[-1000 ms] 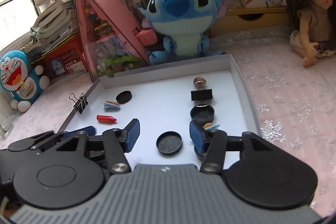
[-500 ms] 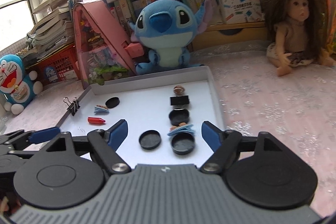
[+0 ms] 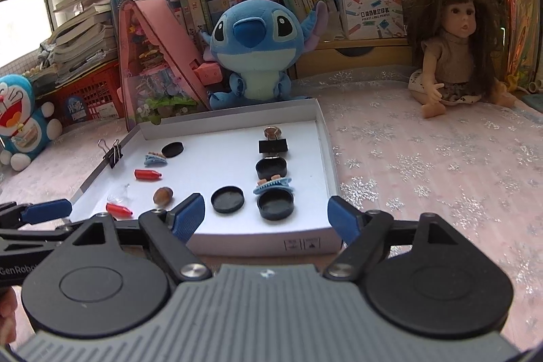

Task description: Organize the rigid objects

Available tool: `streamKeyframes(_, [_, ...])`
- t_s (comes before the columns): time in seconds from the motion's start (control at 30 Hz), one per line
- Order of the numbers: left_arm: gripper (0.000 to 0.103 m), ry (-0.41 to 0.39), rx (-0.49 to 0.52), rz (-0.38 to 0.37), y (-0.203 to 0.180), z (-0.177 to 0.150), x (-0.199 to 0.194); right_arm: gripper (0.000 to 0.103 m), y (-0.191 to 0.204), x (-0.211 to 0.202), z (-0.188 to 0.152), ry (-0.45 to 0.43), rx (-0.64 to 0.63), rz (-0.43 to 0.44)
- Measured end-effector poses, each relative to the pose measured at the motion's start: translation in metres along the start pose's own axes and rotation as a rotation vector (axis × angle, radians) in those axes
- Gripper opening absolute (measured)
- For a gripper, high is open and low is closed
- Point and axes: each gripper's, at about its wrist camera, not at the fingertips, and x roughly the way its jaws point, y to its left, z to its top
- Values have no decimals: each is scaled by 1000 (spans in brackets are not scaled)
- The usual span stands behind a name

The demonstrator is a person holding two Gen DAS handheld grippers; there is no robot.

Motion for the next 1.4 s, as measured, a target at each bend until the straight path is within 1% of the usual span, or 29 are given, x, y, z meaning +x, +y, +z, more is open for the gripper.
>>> streamKeyframes(0.23, [81,8,-10,10,2,-9,-10,89,3,-10,-9,-2,-29,-18])
streamKeyframes(0.47, [82,30,-20,32,7,-22,-12,89,8,-8,-21,22,-71,-51])
streamKeyframes(0.63, [82,54,-18,70,10,-32,-8,89,14,-4,-28,34,-110,-71])
streamKeyframes(0.8, [82,73,-19,98,11,-38,0,92,21,1,-36,54,-132,-75])
streamKeyframes(1.03, [83,79,-2,126,8,-40,9,93,27,11,-41,80,-150,-98])
streamKeyframes(1.23, [88,93,-18,136,11,-41,15,99,27,16,-47,91,-157,-115])
streamKeyframes(1.3, [89,94,-26,137,13,-40,16,103,25,18,-47,97,-149,-117])
streamKeyframes(1.4, [93,97,-29,140,14,-39,18,103,20,20,-46,108,-127,-107])
